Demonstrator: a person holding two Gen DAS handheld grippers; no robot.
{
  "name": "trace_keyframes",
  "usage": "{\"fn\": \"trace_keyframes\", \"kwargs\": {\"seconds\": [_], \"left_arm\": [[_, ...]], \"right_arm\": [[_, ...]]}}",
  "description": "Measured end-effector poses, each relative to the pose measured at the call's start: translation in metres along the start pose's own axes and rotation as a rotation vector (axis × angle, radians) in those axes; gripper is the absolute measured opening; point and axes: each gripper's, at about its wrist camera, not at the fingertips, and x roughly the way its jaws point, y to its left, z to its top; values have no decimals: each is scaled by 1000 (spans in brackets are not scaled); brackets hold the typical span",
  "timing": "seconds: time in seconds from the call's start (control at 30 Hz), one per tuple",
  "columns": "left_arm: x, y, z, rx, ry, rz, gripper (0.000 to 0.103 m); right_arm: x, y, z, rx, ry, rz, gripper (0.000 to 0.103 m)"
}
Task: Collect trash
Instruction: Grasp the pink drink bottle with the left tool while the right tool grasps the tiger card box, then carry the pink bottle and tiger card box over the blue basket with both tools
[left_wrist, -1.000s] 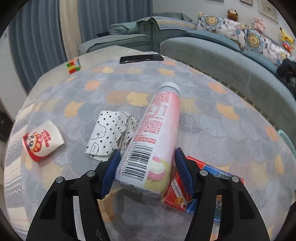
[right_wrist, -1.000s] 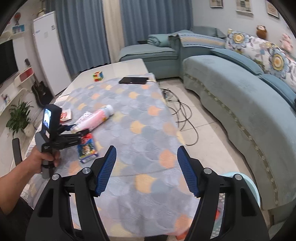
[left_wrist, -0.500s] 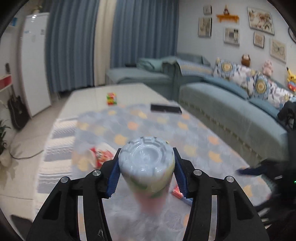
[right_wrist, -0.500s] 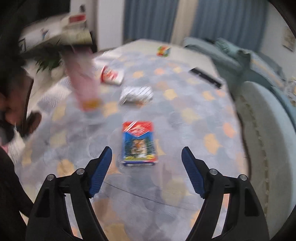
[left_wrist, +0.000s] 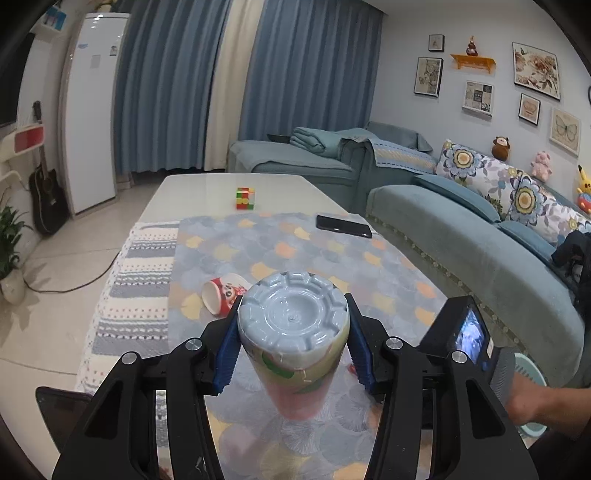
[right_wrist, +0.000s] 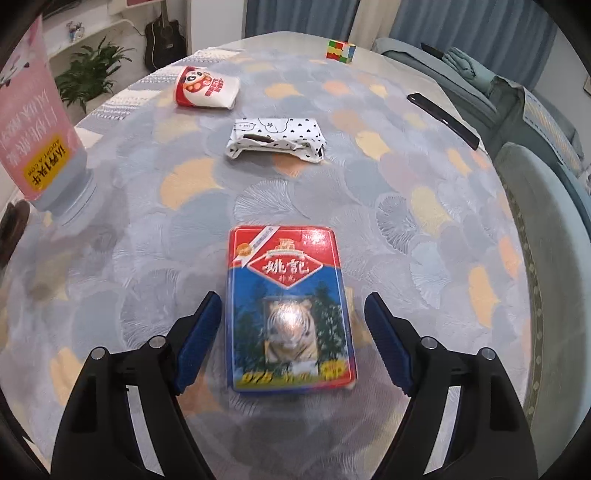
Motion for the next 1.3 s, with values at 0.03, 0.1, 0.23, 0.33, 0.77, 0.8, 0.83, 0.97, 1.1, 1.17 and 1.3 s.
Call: {"fn": "trace_keyframes", "kwargs": {"seconds": [0.03,0.1,0.23,0.33,0.77,0.8,0.83,0.97,1.1,1.17,1.3], "left_arm": [[0,-1,-1,3,0,1,49],[1,-3,-1,9,-1,6,49],[-1,-7,-2,22,-6,13,49],[-2,-9,-2,24,-15,13,49],[-10,-23,-2,48,-70,-1,49],[-11,-24,-1,50,-80,-2,49],[-13,-26,-1,51,-90,-4,49],[-20,-37,0,82,-126,-13,49],[-25,-50,-1,119,-140,-30,49],[-25,-58,-3,136,-143,-43,49],[-21,-72,-7,153,-127,-77,49]], "right_arm": [[2,-1,2,7,4,0,76],[1,-5,2,29,7,-10,74],[-8,-12,-2,67,-1,-6,58],[-24,-23,-2,116,-32,14,57],[-128,-80,-19,370,-267,7,57],[-141,-83,-23,381,-299,3,57],[-150,-85,-26,387,-322,-2,57],[-190,-98,-39,394,-427,-66,57],[-214,-122,-58,450,-470,-97,57],[-223,-130,-68,461,-483,-119,57],[-243,-141,-94,480,-509,-145,57]]}}
